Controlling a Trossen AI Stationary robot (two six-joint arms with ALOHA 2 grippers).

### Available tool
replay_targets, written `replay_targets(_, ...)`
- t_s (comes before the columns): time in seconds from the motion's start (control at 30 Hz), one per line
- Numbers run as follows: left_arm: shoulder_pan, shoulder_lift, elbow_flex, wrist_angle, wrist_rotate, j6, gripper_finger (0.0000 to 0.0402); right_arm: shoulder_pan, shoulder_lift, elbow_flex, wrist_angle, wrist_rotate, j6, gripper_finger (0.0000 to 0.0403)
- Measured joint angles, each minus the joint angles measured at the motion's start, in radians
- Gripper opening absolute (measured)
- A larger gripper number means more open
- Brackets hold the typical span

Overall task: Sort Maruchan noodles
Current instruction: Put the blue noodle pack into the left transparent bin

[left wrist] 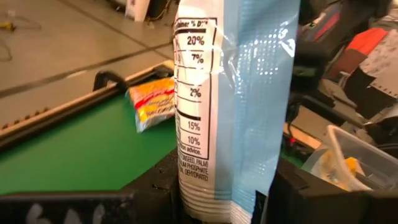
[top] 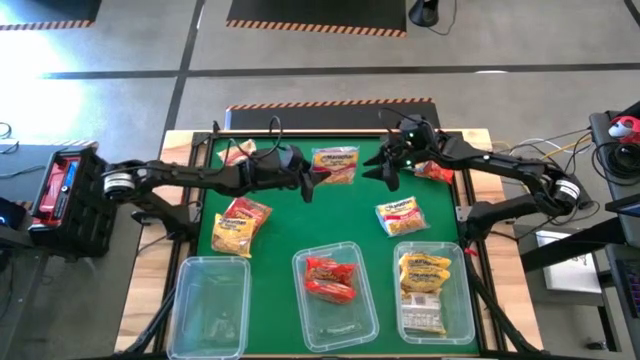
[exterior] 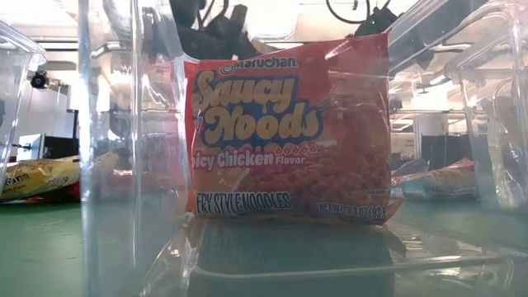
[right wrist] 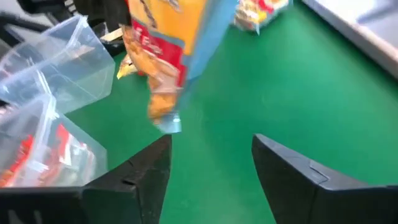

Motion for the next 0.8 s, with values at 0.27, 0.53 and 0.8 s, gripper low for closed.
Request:
replay_targets(0.27,-0.003,-0.013,0.000,0.022,-0.001,0.042,0.0122,0.000,0.000,0.000,0.176,-0.003,-0.058,0.0231)
replay_targets(0.53,-0.004,-0.012,0.000,0.119,-0.030,0.113,0.0122,0.006,0.012,0.000,0.256,-0.060,0.111,0.0231)
replay_targets(0.8,-0.004,-0.012,0.000,0.144,-0.031,0.121,0.0122,0.024,0.012,0.001,0.319,-0.062,0.194,0.0231)
